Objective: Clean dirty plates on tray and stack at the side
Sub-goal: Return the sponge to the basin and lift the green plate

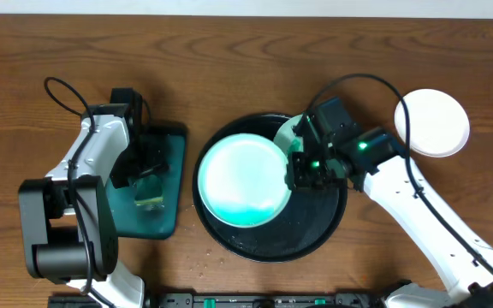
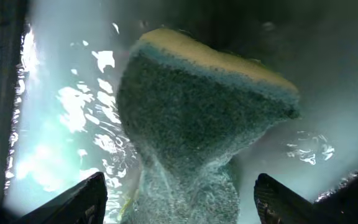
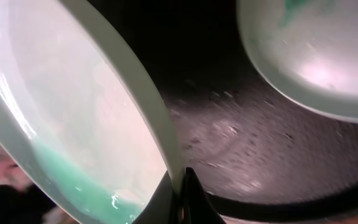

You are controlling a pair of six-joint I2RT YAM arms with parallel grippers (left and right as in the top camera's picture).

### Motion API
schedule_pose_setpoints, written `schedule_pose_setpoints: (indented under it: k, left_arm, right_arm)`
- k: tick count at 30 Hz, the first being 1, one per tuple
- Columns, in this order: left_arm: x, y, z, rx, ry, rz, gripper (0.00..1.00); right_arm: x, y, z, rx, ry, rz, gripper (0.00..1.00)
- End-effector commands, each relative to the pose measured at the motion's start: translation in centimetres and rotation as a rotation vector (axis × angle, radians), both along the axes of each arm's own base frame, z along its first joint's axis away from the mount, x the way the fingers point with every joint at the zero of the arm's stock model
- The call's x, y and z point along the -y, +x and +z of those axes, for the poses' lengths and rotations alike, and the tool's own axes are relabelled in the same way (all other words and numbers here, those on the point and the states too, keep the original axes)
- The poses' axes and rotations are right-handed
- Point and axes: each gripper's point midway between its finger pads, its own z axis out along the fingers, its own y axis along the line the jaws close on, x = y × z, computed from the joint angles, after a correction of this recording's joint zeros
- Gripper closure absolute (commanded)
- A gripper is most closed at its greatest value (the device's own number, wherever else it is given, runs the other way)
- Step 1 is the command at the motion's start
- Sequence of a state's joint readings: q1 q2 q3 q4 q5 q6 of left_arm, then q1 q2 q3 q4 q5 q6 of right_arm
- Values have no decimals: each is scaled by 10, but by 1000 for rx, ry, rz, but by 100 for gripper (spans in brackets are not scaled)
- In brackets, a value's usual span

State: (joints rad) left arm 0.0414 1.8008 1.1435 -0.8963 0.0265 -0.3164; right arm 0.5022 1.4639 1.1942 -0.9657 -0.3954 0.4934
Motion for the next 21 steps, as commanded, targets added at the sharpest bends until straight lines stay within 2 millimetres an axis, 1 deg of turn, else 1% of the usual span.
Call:
schedule_pose_setpoints:
  k: [1, 4, 6, 8, 10, 12, 14, 17, 19, 21]
  left_arm:
    - [2, 3, 3, 9, -18, -5, 23]
    - [2, 3, 3, 6, -19, -5, 23]
    - [2, 2, 3, 5, -19, -5, 22]
    - [2, 2, 3, 3, -19, -4, 22]
    - [2, 1, 3, 1, -19, -4, 22]
    - [2, 0, 3, -5, -19, -4, 22]
    - [2, -1, 3, -8, -20, -4, 22]
    - [2, -1, 3, -9, -20, -3, 22]
    - [2, -1, 3, -8, -19, -1, 22]
    - [2, -1, 3, -8, -19, -1, 22]
  right_arm:
    - [-17, 10, 55, 49, 181, -52, 99]
    - [-9, 26, 83, 93, 240, -157, 99]
    - [3, 38, 100, 119, 285, -251, 98]
    - [21, 47, 114, 124, 324, -369, 99]
    - [46, 53, 119, 121, 324, -484, 99]
    - [69, 51, 116, 109, 285, -565, 98]
    - [96, 42, 103, 66, 205, -636, 99]
    - [126, 17, 80, -33, 77, -679, 99]
    - [142, -5, 66, -113, -17, -678, 99]
    - [151, -26, 58, -186, -81, -659, 99]
